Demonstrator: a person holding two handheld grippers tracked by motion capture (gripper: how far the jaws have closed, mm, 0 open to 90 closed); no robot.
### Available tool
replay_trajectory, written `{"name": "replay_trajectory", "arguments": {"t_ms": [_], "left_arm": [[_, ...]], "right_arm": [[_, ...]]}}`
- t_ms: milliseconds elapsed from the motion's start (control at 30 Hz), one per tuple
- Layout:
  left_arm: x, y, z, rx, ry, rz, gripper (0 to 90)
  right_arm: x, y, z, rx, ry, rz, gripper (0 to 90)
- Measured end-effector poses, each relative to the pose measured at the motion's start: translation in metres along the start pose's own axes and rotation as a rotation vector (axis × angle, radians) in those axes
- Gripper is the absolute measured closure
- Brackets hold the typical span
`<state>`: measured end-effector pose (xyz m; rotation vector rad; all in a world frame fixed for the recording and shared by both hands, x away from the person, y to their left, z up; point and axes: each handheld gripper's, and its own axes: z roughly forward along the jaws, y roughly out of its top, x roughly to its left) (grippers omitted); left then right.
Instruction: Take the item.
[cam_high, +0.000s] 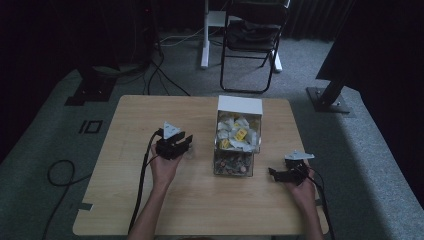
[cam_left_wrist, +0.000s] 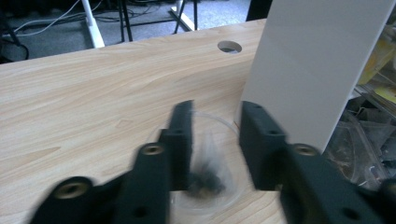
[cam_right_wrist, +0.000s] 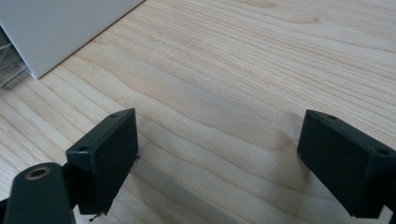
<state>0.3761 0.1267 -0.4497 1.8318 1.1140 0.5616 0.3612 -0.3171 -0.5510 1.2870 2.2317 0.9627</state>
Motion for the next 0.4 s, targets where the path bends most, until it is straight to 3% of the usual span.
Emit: {"name": "replay_trajectory", "arguments": {"t_ms": [133,233,400], "left_arm": [[0.002,-0.003,-0.004,-0.017,0.020,-0.003,53.4],[0.008,-0.006,-0.010,-0.041,0.041,-0.033,50.7],[0.016,-0.010,-0.014,-0.037,0.066,-0.048,50.1]], "right_arm": [[0.000,0.000,0.000,0.000,0.000,0.000,12.2],[0.000,0.000,0.000,0.000,0.000,0.000,12.2],[0.000,0.000,0.000,0.000,0.000,0.000,12.1]]}}
